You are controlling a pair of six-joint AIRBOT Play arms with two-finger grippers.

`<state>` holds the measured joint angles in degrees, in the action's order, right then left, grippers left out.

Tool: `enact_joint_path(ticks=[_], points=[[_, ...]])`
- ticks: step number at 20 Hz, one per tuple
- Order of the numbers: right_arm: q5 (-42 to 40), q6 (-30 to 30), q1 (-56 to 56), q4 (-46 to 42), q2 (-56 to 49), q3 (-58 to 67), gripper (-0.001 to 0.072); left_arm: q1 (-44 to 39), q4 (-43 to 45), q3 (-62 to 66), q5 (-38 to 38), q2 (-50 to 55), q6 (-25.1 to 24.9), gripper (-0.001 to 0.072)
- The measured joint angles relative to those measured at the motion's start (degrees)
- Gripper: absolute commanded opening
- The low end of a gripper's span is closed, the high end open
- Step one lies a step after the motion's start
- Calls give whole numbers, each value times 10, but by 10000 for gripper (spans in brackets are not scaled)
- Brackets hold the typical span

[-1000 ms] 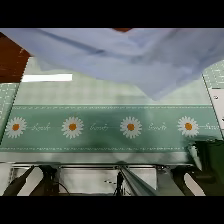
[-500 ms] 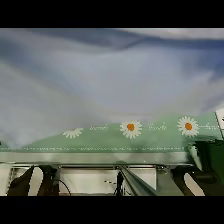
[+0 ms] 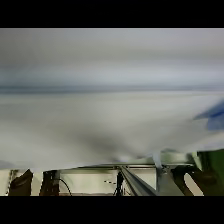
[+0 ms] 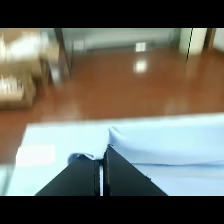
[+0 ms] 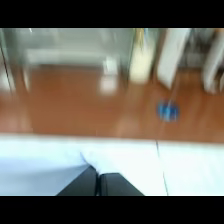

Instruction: Fold the shirts.

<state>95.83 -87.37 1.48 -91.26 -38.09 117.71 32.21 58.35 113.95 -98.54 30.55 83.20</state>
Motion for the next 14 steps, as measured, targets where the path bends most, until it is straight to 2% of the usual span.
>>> enact_joint_path(ticks=[3,6,10,14], points=[[59,10,-6,-6,-4,-83,29,-26,2,-106,-37,1,-10,20],[62,34,-8,-10,-33,-194,29,-66,11,-250,-30,5,-30,20],[-63,58,-9,-9,-125,-265,29,-115,37,-415,42,45,-51,20],[-216,68,-9,32,-232,-284,29,-158,48,-473,193,121,-71,20]])
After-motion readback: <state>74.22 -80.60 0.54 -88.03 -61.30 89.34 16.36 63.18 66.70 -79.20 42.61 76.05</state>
